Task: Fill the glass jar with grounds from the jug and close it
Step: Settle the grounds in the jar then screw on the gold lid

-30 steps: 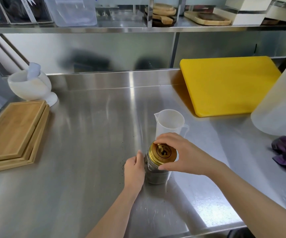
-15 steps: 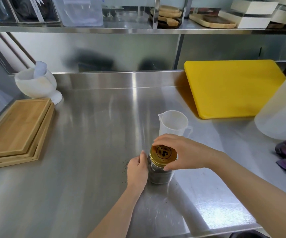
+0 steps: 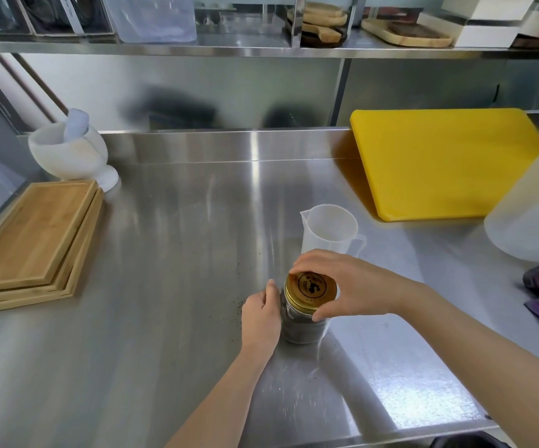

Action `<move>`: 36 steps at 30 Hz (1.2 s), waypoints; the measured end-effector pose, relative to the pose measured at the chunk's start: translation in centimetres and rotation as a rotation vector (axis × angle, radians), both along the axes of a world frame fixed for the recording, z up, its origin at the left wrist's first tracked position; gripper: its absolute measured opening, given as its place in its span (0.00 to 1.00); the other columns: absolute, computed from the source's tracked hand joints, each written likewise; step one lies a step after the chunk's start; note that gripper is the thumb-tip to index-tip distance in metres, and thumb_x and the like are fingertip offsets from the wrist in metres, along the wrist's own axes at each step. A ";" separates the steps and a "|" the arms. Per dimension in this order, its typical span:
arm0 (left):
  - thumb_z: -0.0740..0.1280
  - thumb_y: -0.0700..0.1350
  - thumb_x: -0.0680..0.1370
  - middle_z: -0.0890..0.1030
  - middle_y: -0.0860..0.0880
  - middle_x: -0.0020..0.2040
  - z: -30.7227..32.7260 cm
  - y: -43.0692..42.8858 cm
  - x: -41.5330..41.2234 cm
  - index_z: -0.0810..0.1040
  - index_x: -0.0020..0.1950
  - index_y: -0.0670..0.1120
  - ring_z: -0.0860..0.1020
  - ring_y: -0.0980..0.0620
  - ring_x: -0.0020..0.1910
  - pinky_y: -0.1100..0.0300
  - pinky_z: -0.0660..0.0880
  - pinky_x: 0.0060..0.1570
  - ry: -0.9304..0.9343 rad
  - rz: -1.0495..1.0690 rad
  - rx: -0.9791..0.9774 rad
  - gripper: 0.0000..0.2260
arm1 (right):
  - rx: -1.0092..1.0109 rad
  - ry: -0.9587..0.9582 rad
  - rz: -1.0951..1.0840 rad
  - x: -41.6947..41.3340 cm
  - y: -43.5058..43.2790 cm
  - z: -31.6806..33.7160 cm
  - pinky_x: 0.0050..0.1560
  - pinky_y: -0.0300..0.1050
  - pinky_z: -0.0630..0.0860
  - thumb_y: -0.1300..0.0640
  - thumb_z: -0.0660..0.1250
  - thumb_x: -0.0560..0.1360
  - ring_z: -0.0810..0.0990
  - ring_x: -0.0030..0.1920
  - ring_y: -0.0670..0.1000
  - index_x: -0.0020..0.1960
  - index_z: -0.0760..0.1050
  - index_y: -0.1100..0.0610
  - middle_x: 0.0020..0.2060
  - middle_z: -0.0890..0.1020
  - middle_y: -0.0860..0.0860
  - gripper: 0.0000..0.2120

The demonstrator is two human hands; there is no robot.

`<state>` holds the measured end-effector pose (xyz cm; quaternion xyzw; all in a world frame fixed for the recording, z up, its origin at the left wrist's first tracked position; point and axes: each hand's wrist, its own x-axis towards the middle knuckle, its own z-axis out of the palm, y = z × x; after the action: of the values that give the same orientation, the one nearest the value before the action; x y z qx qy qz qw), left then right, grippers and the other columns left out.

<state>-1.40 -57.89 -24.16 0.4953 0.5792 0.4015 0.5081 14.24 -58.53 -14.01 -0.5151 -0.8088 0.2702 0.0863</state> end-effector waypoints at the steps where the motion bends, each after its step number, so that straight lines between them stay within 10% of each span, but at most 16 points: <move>1: 0.55 0.49 0.79 0.60 0.54 0.16 0.0 0.0 0.0 0.60 0.17 0.51 0.59 0.56 0.20 0.61 0.56 0.25 0.003 0.002 0.003 0.28 | 0.025 -0.028 -0.014 0.0 0.0 0.1 0.54 0.36 0.71 0.45 0.74 0.66 0.67 0.57 0.43 0.64 0.66 0.45 0.60 0.71 0.44 0.30; 11: 0.54 0.50 0.80 0.62 0.54 0.16 -0.2 0.1 0.1 0.62 0.17 0.51 0.59 0.56 0.21 0.60 0.56 0.27 -0.008 -0.014 0.023 0.29 | 0.422 -0.539 -0.218 -2.8 -0.5 -1.1 0.39 0.45 0.75 0.20 0.35 0.56 0.79 0.45 0.52 0.56 0.69 0.53 0.49 0.80 0.50 0.49; 15: 0.54 0.50 0.79 0.62 0.55 0.19 -0.2 0.2 0.1 0.60 0.20 0.50 0.60 0.54 0.24 0.56 0.58 0.30 0.012 0.009 0.024 0.26 | 0.132 -0.406 -0.166 -2.0 -0.5 0.0 0.55 0.52 0.73 0.20 0.48 0.58 0.70 0.62 0.53 0.67 0.58 0.44 0.65 0.69 0.48 0.45; 19: 0.55 0.51 0.79 0.60 0.54 0.17 -0.4 0.0 0.0 0.59 0.19 0.50 0.57 0.56 0.21 0.62 0.55 0.24 0.029 0.015 0.058 0.27 | -0.085 -0.267 0.085 -1.0 -0.2 2.5 0.63 0.48 0.66 0.41 0.73 0.65 0.58 0.68 0.49 0.70 0.54 0.37 0.71 0.59 0.45 0.40; 25: 0.55 0.51 0.79 0.60 0.54 0.16 -0.7 0.1 0.0 0.60 0.17 0.51 0.57 0.56 0.20 0.65 0.54 0.22 0.021 0.011 0.062 0.28 | -0.064 -0.372 0.242 -1.3 1.0 3.0 0.55 0.38 0.66 0.59 0.72 0.69 0.61 0.65 0.49 0.68 0.62 0.42 0.66 0.66 0.47 0.33; 36: 0.55 0.50 0.79 0.61 0.54 0.16 -0.8 0.3 0.1 0.60 0.17 0.50 0.58 0.56 0.20 0.57 0.56 0.27 0.032 0.003 0.035 0.28 | 0.193 -0.547 0.004 -2.3 1.1 0.8 0.38 0.40 0.71 0.25 0.54 0.64 0.71 0.43 0.47 0.59 0.69 0.49 0.50 0.77 0.48 0.36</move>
<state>-1.33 -57.60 -24.96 0.5096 0.5808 0.4045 0.4892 11.99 -57.45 -13.23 -0.5565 -0.8251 0.0432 -0.0870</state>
